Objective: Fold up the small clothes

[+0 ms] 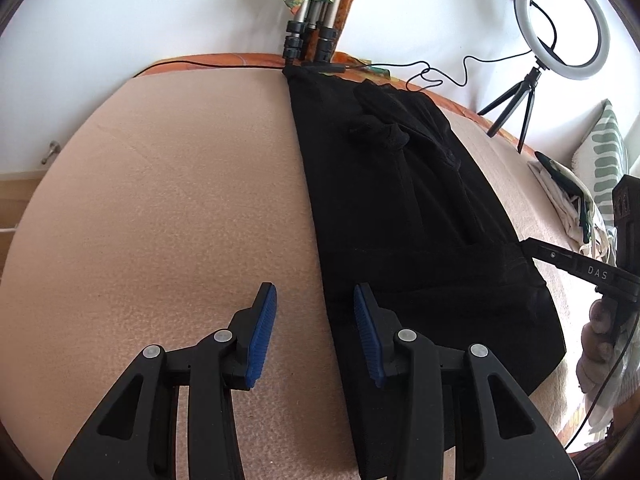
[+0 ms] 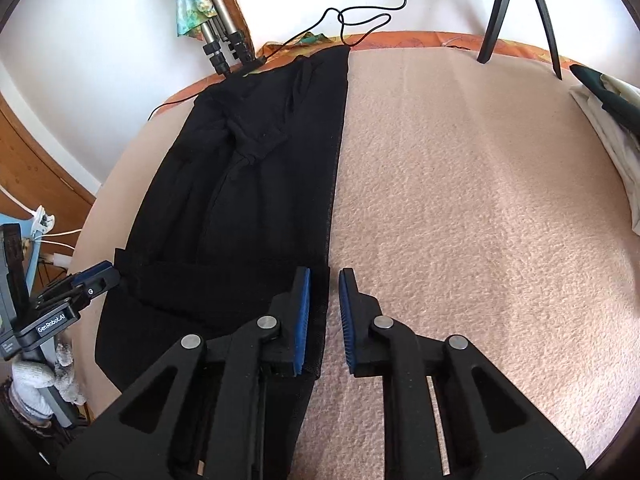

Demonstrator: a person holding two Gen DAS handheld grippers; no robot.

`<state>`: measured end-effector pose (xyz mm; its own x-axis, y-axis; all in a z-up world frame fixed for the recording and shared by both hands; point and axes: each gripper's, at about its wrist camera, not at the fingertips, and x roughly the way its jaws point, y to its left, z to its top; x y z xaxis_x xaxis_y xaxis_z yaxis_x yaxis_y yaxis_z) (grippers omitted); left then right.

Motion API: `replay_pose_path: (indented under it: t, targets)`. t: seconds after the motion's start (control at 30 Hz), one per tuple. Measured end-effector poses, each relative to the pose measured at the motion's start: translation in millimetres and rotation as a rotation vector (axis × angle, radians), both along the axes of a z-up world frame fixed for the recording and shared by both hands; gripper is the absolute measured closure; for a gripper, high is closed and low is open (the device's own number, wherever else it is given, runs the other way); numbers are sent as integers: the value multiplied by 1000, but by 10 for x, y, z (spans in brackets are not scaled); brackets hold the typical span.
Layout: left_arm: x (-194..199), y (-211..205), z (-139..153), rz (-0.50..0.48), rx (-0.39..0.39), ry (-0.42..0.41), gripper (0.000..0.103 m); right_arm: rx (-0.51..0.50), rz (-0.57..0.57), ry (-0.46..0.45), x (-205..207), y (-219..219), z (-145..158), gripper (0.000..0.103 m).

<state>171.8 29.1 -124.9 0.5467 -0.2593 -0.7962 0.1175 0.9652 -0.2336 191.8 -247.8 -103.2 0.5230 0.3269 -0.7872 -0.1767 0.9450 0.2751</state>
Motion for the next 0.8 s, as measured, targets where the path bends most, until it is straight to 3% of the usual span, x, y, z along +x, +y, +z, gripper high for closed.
replay_pose_path:
  t: [0.3,0.43,0.6,0.8]
  targets:
    - [113,231,356,23,-84,-58,64,103,3,-49,-13,-186,246,86]
    - [368,296,533,9,-65,-76,55,125,5,-70,121,-262,375,86]
    - [799,412,698,1,-74,-91,52,137,24,-50,533,-339,486,77]
    - [1390,468,676,1,-140,-70,48,176,45,-33,1177,-365,470,76]
